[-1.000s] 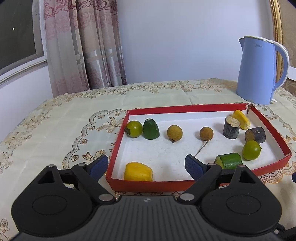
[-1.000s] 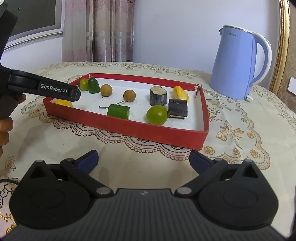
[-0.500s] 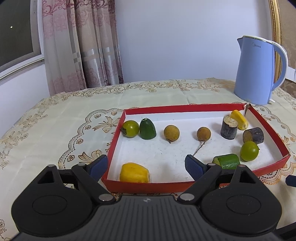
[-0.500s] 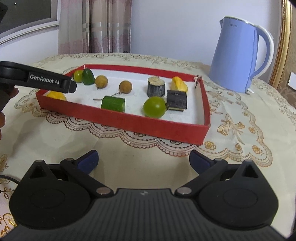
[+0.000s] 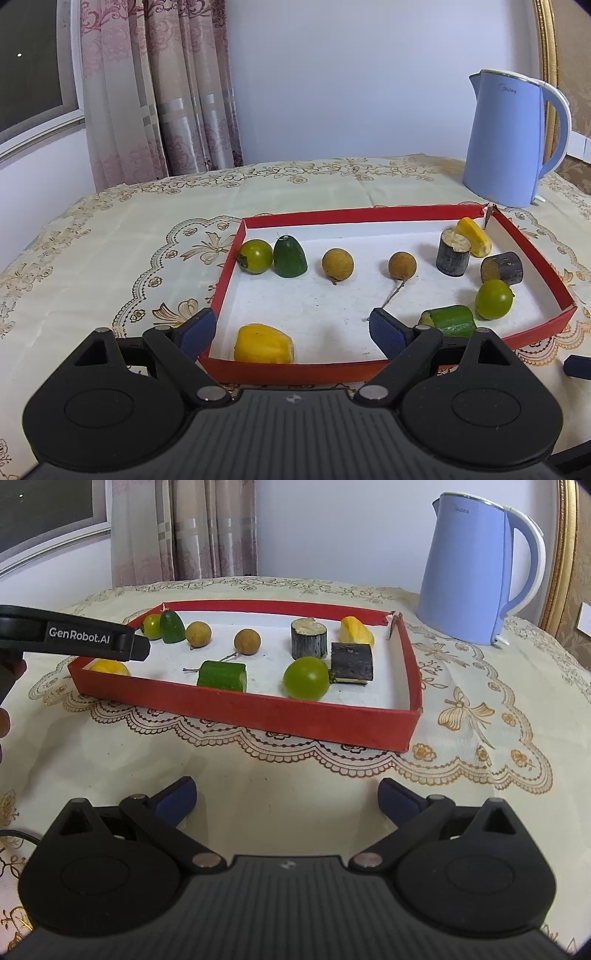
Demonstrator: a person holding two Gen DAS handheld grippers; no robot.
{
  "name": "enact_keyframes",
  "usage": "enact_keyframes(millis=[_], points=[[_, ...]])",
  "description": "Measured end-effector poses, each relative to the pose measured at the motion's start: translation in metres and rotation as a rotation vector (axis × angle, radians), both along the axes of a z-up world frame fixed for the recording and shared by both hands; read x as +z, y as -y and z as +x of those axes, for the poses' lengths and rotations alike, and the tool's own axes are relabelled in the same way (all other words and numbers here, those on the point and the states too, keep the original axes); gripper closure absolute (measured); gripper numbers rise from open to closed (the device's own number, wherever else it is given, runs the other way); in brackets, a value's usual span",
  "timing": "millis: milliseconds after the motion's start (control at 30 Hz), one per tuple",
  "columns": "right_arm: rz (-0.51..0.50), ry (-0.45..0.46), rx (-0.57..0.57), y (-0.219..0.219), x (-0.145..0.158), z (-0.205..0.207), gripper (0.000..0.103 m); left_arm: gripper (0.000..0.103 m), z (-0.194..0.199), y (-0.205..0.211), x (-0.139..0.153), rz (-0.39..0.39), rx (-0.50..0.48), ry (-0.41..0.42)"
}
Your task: Organize fruits
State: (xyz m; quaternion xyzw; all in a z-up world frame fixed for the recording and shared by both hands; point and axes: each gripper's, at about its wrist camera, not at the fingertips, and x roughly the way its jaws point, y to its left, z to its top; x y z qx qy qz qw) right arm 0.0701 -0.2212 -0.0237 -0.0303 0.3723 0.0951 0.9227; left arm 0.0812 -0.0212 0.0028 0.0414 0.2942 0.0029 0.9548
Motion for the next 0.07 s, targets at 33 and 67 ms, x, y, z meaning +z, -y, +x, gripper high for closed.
enact_keyframes(millis=[33,67], points=[[0.000,-0.001,0.000,-0.0001,0.0001,0.0000,0.000,0.013,0.0006,-0.0006,-0.0001,-0.008,-0.003,-0.003],[0.000,-0.001,0.000,0.0003,0.0002,0.0003,0.000,0.013,0.0013,-0.0012,-0.0004,-0.014,-0.004,-0.007]])
